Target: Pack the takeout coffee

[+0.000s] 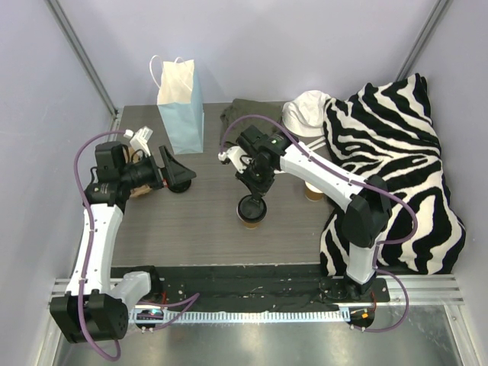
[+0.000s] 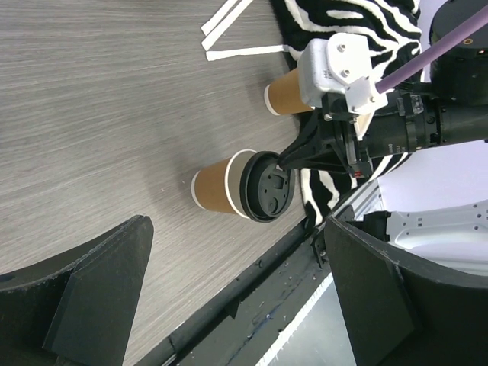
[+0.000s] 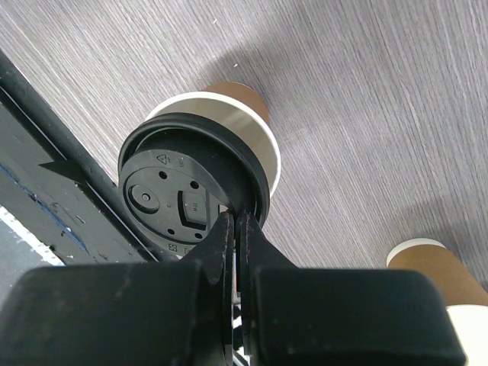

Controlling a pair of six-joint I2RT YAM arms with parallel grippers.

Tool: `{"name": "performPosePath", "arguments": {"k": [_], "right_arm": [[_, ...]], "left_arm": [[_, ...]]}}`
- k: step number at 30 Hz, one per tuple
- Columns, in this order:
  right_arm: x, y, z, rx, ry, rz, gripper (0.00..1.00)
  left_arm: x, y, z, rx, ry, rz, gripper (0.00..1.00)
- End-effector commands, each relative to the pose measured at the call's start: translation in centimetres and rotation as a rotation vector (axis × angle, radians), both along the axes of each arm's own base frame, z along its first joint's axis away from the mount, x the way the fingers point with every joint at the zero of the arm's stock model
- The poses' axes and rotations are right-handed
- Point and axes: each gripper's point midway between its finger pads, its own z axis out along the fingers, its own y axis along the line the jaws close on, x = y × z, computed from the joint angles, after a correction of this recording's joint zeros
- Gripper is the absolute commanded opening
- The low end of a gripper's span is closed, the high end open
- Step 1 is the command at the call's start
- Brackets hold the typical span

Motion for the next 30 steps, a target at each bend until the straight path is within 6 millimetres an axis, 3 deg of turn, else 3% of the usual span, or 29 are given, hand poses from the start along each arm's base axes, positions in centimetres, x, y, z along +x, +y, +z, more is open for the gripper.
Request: {"name": "performPosePath", "arguments": {"k": [1, 18, 30], "right_arm": [[0.5, 0.9, 1.0, 0.040, -0.035, 0.023, 0.01], [1.5, 1.2, -0.7, 0.043, 0.005, 0.034, 0.01], [2.2, 0.2, -2.4, -0.007, -0.008, -0.016, 0.01]], "left_arm": [[-0.2, -0.3, 1.9, -0.033, -0.073, -0.019, 0.99], [-0.5, -0.8, 2.3, -0.079, -0.083, -0.041, 1.00], [-0.6, -0.8, 2.2, -0.082, -0.086, -0.039, 1.00]]}}
